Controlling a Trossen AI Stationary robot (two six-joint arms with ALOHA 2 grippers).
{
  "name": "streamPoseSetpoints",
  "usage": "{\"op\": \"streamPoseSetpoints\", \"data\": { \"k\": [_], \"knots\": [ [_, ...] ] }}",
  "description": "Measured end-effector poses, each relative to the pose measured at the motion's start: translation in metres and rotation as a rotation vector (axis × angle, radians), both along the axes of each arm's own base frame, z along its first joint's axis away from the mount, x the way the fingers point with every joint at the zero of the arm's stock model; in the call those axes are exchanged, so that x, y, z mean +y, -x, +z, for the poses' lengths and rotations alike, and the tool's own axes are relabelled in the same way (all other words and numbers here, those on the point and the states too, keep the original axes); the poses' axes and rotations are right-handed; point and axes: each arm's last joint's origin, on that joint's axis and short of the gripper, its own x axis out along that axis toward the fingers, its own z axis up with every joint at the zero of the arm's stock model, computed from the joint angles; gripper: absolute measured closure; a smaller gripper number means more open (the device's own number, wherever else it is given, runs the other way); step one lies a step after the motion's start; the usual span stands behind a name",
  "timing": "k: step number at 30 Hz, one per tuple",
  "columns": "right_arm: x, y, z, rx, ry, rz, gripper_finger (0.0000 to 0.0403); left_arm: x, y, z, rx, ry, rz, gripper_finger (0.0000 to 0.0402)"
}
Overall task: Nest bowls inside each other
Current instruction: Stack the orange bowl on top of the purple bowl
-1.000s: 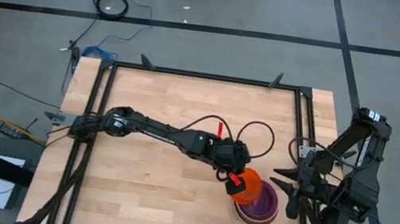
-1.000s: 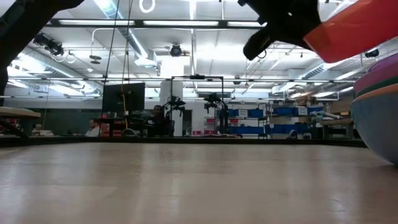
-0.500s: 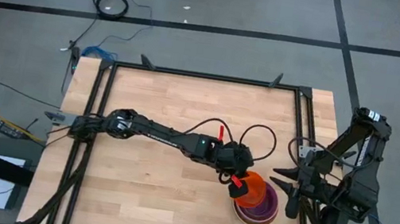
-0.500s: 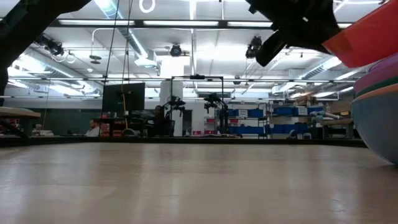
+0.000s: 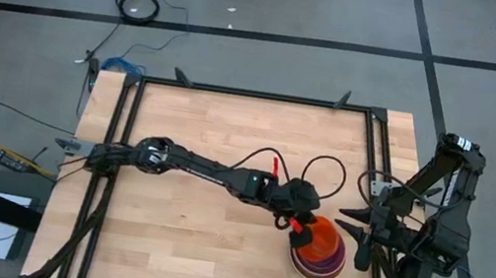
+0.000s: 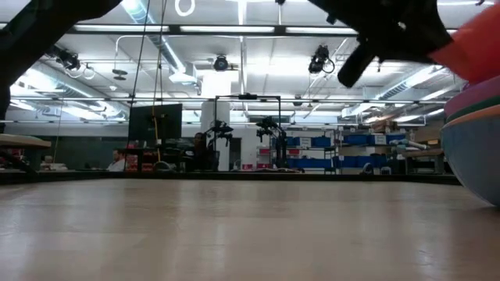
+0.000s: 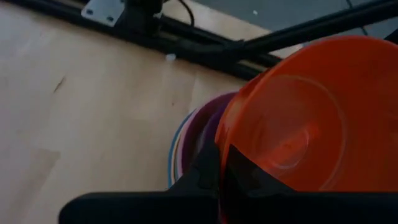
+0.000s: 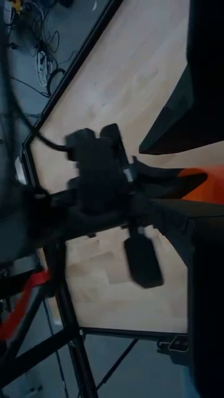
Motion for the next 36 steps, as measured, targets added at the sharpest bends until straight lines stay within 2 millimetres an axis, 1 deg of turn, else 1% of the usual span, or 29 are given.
{"op": "streamPoseSetpoints", "data": {
  "k": [5,10,13,16,26,28,31,34,36],
  "knots": [
    [0.0,0.0,0.0,0.001,-0.001,0.0,0.0291,-0.002,-0.005,-0.02,0.037,0.028,-0.005,0.0398],
    [0.0,0.0,0.0,0.008,-0.004,0.001,0.0291,-0.002,-0.008,-0.025,0.034,0.031,-0.009,0.0397],
    [0.0,0.0,-0.001,0.021,-0.01,0.003,0.0292,-0.002,-0.008,-0.024,0.03,0.032,-0.01,0.0387],
    [0.0,0.0,-0.001,0.026,-0.011,0.004,0.0293,-0.002,-0.008,-0.025,0.035,0.044,-0.013,0.0366],
    [0.0,0.0,-0.001,0.028,-0.013,0.004,0.0291,-0.005,-0.007,-0.025,0.048,0.131,-0.058,0.027],
    [0.0,0.0,-0.001,0.028,-0.013,0.004,0.0291,-0.005,-0.007,-0.022,0.053,0.136,-0.06,0.0254],
    [0.0,0.0,-0.001,0.031,-0.014,0.004,0.0292,-0.005,-0.007,-0.019,0.043,0.14,-0.06,0.0236],
    [0.0,0.001,-0.001,0.035,-0.01,0.004,0.0293,-0.005,-0.006,-0.015,0.041,0.138,-0.065,0.0226],
    [-0.001,0.001,-0.001,0.046,-0.006,0.004,0.0294,-0.004,-0.004,-0.003,0.03,0.119,-0.079,0.0224]
  ]
}}
